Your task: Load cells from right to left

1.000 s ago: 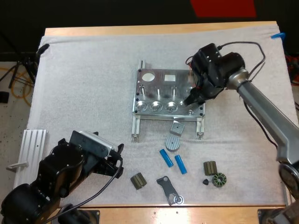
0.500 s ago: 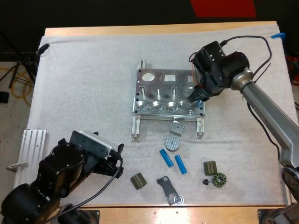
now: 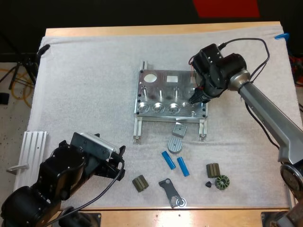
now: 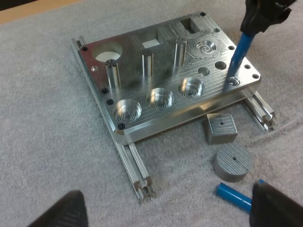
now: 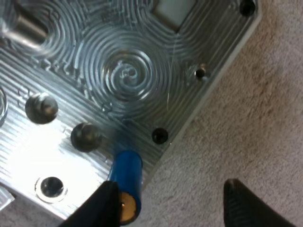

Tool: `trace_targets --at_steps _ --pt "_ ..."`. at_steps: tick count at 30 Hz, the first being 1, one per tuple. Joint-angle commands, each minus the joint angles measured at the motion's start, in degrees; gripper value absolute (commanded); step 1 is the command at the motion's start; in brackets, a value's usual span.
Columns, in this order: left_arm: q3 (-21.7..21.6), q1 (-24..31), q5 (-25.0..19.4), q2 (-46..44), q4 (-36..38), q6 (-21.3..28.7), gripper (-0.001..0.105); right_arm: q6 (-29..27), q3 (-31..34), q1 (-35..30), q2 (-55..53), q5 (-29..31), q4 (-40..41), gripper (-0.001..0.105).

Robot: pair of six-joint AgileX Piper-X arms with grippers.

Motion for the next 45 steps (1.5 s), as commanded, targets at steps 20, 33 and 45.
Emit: trace_targets --at_steps 20,33,45 --pt "-0.53 -0.26 -0.65 -0.19 -0.02 2.54 0.068 0.49 0.03 -0.68 -2.68 0.23 2.74 0.049" --pt "-0.53 -0.26 -0.65 -0.19 -2.94 5.48 0.068 2.83 0.03 -0.68 -14.73 -6.82 8.71 0.049" --pt "-0.53 -0.26 0.66 -0.19 -3.13 10.41 0.068 3.05 0.03 -0.68 -24.21 -7.54 13.17 0.049"
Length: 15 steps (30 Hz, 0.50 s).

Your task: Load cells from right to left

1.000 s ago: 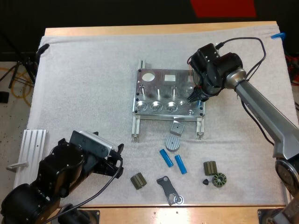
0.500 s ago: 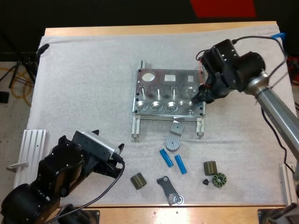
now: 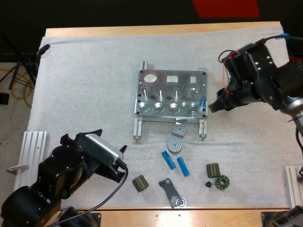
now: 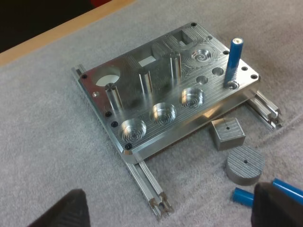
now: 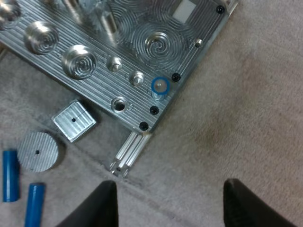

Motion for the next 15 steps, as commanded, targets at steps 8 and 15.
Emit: trace_targets --at_steps 8,15 --pt "-0.53 -0.26 1.4 1.09 -3.22 1.67 0.068 0.71 5.14 -0.41 -6.71 -1.77 0.66 0.049" --pt "-0.53 -0.26 2.54 4.54 -3.28 10.07 0.068 1.14 13.68 -0.41 -12.91 -1.77 0.44 0.049"
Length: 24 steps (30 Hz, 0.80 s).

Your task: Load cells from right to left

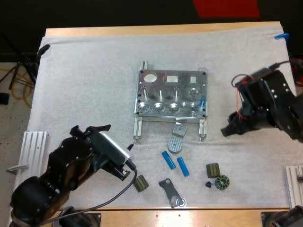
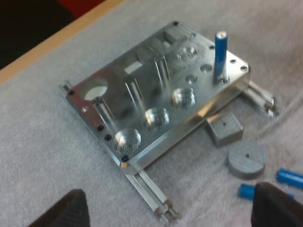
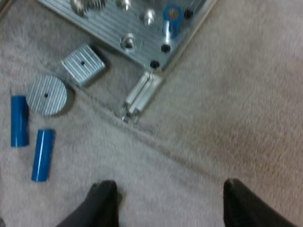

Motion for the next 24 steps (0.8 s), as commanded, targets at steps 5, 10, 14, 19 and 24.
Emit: trace_targets --at_steps 5,10,14,19,24 --pt "-0.53 -0.26 2.54 3.45 -0.55 7.49 0.068 0.6 3.97 -0.41 -4.18 -1.04 -0.05 0.049" --pt "-0.53 -0.26 7.22 7.92 -0.69 17.04 0.068 1.13 6.27 -0.41 -6.7 -4.12 -0.37 0.049" --pt "-0.53 -0.26 7.33 11.41 -1.31 24.81 0.068 1.52 6.38 -0.41 -6.98 -5.55 -0.37 0.049" --pt "-0.53 -0.26 9.16 17.47 -1.53 40.49 0.068 1.52 6.38 -0.41 -6.98 -5.83 -0.37 0.049" --pt "-0.53 -0.26 14.52 22.6 -2.75 53.59 0.068 1.52 6.38 -0.41 -6.98 -5.83 -0.37 0.049"
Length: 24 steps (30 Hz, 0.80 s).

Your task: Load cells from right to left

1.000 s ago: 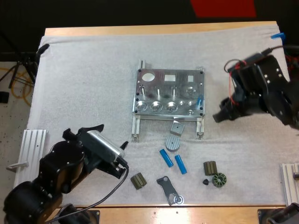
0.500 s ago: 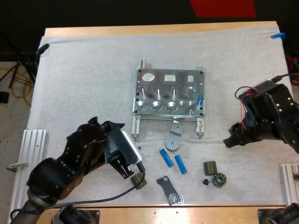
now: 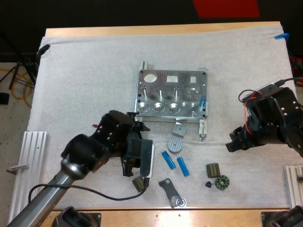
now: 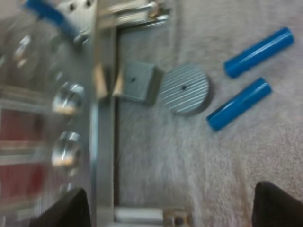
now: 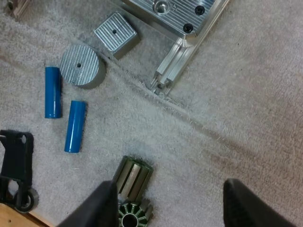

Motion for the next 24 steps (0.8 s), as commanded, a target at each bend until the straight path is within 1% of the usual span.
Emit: trace_targets --at_steps 1,2,4,8,10,11,16,21,24 --pt "-0.53 -0.26 2.5 1.05 -0.83 4.92 0.068 0.04 -0.08 -0.41 -0.34 -0.42 -0.37 0.049" --pt "-0.53 -0.26 3.16 1.69 -0.8 5.95 0.068 0.04 -0.08 -0.41 -0.34 -0.42 -0.37 0.049" --pt "-0.53 -0.26 3.99 4.15 -0.8 10.61 0.068 0.04 -0.08 -0.41 -0.34 -0.42 -0.37 0.049" --pt "-0.53 -0.26 3.97 8.32 -0.8 14.86 0.068 0.04 -0.08 -0.41 -0.34 -0.42 -0.37 0.049" --pt "-0.53 -0.26 4.41 11.4 -0.91 17.91 0.068 0.04 -0.08 -0.41 -0.34 -0.42 -0.37 0.049" --pt "-0.53 -0.26 4.65 12.16 -1.04 18.47 0.068 0.04 -0.08 -0.41 -0.34 -0.42 -0.37 0.049" --pt "-0.53 -0.26 7.95 17.83 -3.48 23.97 0.068 0.04 -0.08 -0.41 -0.34 -0.42 -0.37 0.049" --pt "-0.53 -0.26 7.95 22.0 -4.3 25.7 0.068 0.04 -0.08 -0.41 -0.34 -0.42 -0.37 0.049" --pt "-0.53 -0.26 7.95 23.89 -4.47 25.68 0.068 0.04 -0.08 -0.41 -0.34 -0.42 -0.82 0.049"
